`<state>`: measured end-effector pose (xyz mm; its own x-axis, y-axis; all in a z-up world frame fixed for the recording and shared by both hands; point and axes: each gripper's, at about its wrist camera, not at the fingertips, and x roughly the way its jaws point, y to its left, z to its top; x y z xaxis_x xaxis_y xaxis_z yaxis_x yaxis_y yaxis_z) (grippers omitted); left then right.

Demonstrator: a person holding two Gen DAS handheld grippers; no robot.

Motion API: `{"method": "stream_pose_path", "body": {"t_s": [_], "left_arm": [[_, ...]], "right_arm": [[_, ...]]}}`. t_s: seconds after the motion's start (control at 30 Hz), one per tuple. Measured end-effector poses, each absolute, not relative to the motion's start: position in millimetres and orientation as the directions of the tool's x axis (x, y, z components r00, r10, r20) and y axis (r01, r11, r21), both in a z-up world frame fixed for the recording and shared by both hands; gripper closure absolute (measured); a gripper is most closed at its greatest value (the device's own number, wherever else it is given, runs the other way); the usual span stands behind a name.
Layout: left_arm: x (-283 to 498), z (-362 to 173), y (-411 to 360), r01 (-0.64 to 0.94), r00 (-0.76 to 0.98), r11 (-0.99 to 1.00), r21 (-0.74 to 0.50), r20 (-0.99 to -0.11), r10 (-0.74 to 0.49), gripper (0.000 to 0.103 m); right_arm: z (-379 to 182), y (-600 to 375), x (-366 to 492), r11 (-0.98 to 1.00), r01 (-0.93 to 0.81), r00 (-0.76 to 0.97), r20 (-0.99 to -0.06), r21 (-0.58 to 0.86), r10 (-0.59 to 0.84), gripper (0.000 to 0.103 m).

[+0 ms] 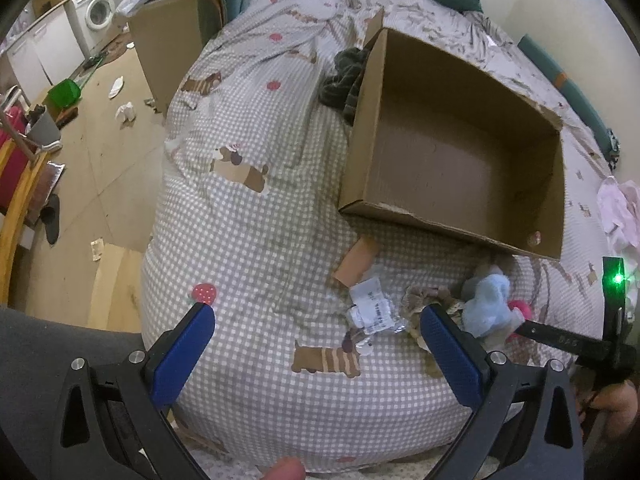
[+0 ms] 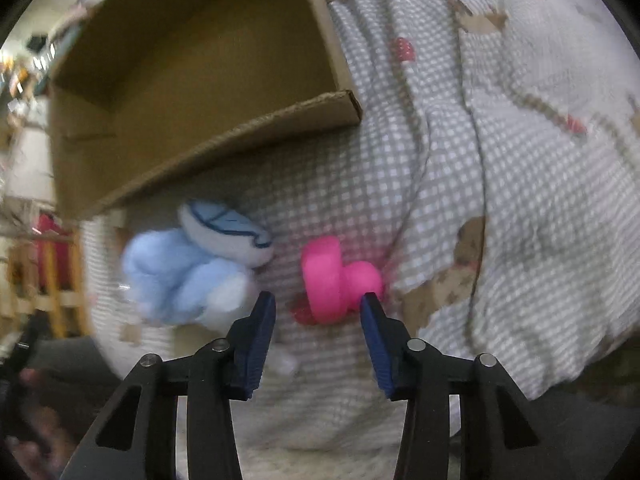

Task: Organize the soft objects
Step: 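Reach the right gripper to the pink rubber duck and close on it, then carry the pink duck into the box with the right gripper while the left drops the tan cylinder in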

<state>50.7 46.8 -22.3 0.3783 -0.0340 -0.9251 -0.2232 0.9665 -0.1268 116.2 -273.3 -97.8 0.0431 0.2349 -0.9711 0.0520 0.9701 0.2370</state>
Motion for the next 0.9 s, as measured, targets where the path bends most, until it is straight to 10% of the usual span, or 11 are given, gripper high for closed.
{"method": "stream_pose_path", "body": {"t_s": [0.33,0.47,0.67,0.9], "left_arm": [[103,-50,47,-0.260,0.279,0.954,-0.150,-0.957,-0.075,0.025],[125,-75,36,-0.206,0.218,0.965,-0.159,-0.969,-0.113,0.050],[146,-103,26,-0.157,0.183,0.975,-0.158,-0.975,-0.129,0.054],[154,-120,20,-0.120,0.177,0.979,-0.167,-0.974,-0.144,0.090]], "right_arm": [[-120,-240,112,0.992,-0.055,0.125,-0.985,0.109,0.116,0.057],[-110,-243,114,0.985,-0.050,0.150,-0.973,0.167,0.172,0.057],[-96,-246,111,0.979,-0.048,0.180,-0.962,0.200,0.205,0.057],[-73,-273,113,0.977,-0.043,0.190,-0.959,0.207,0.211,0.057]]}}
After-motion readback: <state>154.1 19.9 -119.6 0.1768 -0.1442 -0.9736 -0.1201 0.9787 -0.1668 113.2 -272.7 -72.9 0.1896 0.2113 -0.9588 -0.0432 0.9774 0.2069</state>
